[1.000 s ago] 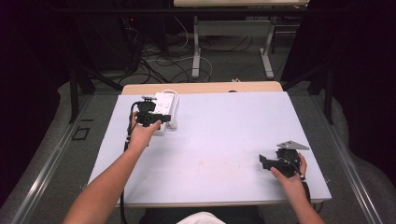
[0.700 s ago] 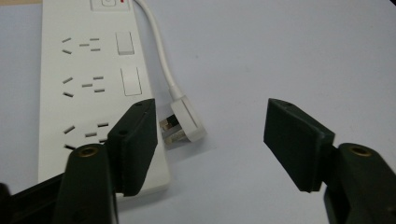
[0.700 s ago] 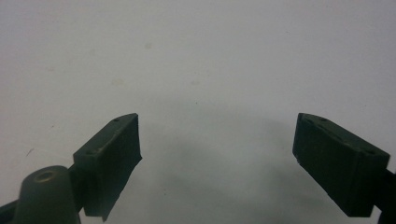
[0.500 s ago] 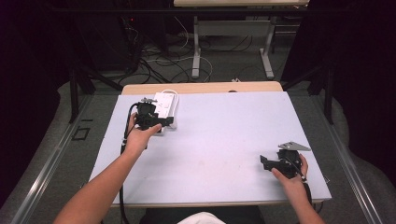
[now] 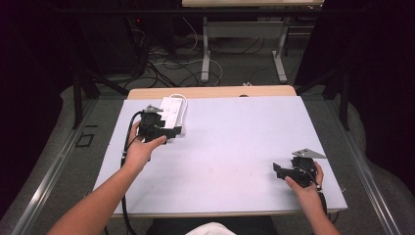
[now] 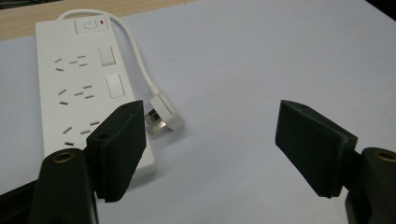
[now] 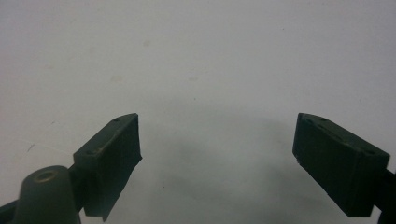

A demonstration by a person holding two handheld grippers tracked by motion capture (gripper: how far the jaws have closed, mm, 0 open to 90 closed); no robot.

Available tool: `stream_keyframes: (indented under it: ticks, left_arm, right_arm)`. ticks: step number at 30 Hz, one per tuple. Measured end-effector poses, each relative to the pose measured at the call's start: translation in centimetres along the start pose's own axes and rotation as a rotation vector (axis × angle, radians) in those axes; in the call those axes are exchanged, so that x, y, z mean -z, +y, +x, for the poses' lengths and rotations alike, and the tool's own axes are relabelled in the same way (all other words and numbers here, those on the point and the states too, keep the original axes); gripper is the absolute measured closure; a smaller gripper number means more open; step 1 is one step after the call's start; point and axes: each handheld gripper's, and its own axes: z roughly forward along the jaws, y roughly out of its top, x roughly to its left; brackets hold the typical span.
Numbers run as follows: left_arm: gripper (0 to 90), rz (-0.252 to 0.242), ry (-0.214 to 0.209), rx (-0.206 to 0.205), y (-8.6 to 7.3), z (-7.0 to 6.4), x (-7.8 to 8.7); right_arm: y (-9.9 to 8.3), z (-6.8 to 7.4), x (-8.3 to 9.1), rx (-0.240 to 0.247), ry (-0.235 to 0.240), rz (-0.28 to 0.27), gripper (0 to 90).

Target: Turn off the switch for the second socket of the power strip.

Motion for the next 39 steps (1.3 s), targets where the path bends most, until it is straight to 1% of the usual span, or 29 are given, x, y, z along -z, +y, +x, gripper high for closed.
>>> stream_keyframes:
  ticks: [3,5,7,9,10,12,13,14,16,19,20,21,22,23,24,27,29,31,33,35,39]
  left_arm:
    - [23.4,0.003,-0.020,0.004,-0.4,-0.3,0.6]
    - [20.1,0.011,-0.021,0.010,-0.7,-0.5,0.9]
    - [16.6,0.015,-0.019,-0.001,-1.0,-0.7,1.3]
    - [15.6,0.015,-0.010,-0.011,-1.3,-1.0,1.7]
    - [12.5,0.014,-0.003,-0.015,-1.5,-1.1,1.9]
    - [2.6,0.010,-0.012,-0.020,-1.9,-1.3,2.2]
    - [0.1,0.006,-0.017,-0.021,-2.1,-1.4,2.3]
    - [0.5,0.009,-0.012,-0.017,-2.2,-1.5,2.5]
    - [0.5,-0.008,-0.012,-0.002,-2.6,-1.5,2.9]
    - [0.5,-0.019,-0.034,0.016,-3.1,-1.7,3.4]
    - [0.5,-0.015,-0.046,0.006,-3.2,-1.7,3.6]
    - [0.5,-0.008,-0.060,0.007,-3.3,-1.8,3.9]
    - [0.5,-0.008,-0.062,0.009,-3.5,-1.9,4.1]
    - [0.5,-0.016,-0.062,0.017,-3.7,-2.0,4.2]
    - [0.5,-0.006,-0.059,0.005,-3.9,-2.0,4.5]
    - [0.5,-0.016,-0.054,0.007,-4.4,-2.2,4.9]
    - [0.5,-0.025,-0.052,0.023,-4.8,-2.4,5.3]
    - [0.5,-0.032,-0.055,0.024,-5.1,-2.4,5.8]
    - [0.5,-0.040,-0.048,0.029,-5.5,-2.5,6.3]
    - [0.5,-0.042,-0.050,0.030,-5.9,-2.3,6.7]
    - [0.6,-0.052,-0.053,0.056,-7.0,-1.9,7.5]
  right_arm:
    - [0.0,0.0,0.0,0.001,0.001,0.001,14.5]
    - [0.0,0.1,0.0,-0.002,0.000,0.000,14.5]
    - [0.0,0.1,0.0,0.002,0.004,0.000,14.5]
    - [0.1,0.2,0.0,0.002,0.003,-0.002,14.5]
    - [0.1,0.2,0.0,0.004,0.006,-0.001,14.5]
    - [0.1,0.2,0.0,0.003,0.002,-0.002,14.5]
    - [0.1,0.2,0.0,0.002,0.005,-0.002,14.5]
    - [0.1,0.2,0.0,0.002,0.004,-0.002,14.5]
    - [0.1,0.2,0.0,0.002,0.006,-0.002,14.5]
    - [0.1,0.2,-0.1,0.003,0.009,-0.003,14.5]
    - [0.1,0.2,-0.1,0.004,0.009,-0.003,14.5]
    - [0.1,0.2,-0.1,0.004,0.010,-0.003,14.5]
    - [0.1,0.2,-0.1,0.004,0.011,-0.004,14.5]
    - [0.1,0.2,0.0,0.004,0.011,-0.004,14.5]
    - [0.1,0.2,0.0,0.003,0.011,-0.005,14.5]
    - [0.1,0.2,0.0,0.003,0.012,-0.003,14.5]
    - [0.1,0.2,0.0,0.002,0.012,-0.004,14.5]
    - [0.1,0.3,0.0,0.003,0.011,-0.004,14.5]
    - [0.1,0.3,0.0,0.004,0.012,-0.005,14.5]
    - [0.1,0.3,0.0,0.005,0.013,-0.006,14.5]
    - [0.1,0.2,0.1,0.008,0.013,-0.007,14.5]
